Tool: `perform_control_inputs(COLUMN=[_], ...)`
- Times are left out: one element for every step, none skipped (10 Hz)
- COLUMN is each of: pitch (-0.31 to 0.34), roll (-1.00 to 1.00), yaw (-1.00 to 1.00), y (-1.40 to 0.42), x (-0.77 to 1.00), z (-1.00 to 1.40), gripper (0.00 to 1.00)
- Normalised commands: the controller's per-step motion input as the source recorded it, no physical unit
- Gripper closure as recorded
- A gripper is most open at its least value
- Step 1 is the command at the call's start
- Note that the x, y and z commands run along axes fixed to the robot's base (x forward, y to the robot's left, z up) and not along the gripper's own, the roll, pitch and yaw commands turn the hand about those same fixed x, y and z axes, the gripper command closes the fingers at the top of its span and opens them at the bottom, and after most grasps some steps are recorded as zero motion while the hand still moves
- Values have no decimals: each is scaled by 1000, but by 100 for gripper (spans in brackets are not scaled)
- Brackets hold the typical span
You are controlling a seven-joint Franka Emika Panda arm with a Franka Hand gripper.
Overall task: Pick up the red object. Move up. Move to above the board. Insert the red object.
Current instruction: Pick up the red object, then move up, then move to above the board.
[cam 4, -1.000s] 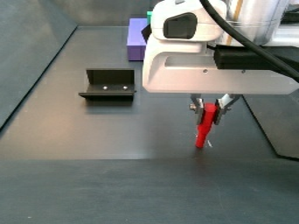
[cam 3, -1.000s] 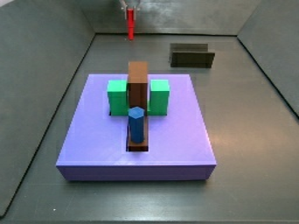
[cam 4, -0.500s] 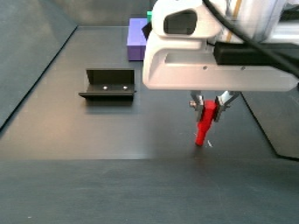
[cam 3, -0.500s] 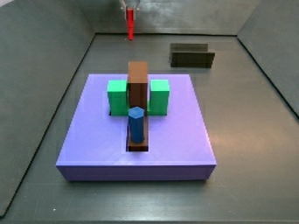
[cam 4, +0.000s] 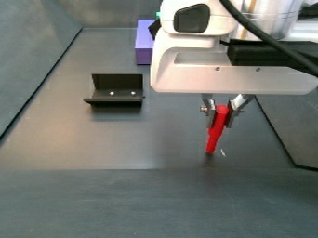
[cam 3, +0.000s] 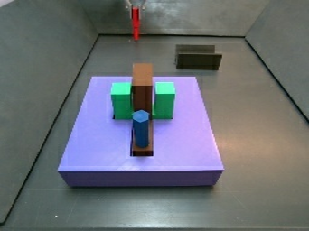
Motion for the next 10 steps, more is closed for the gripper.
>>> perform_control_inputs(pitch=[0,0,0,0,11,55,50,0,9,36], roll=[0,0,0,0,-3,13,65,0,-23,-7], yaw=[0,0,0,0,0,2,10,0,-1,0], y=[0,0,0,0,-24,-26,-12,0,1,-8], x=[0,0,0,0,-3,-39,-2,0,-17,-51], z=[0,0,0,833,811,597,208,1400,1400,1400], gripper=[100,100,100,100,100,100,100,100,100,100])
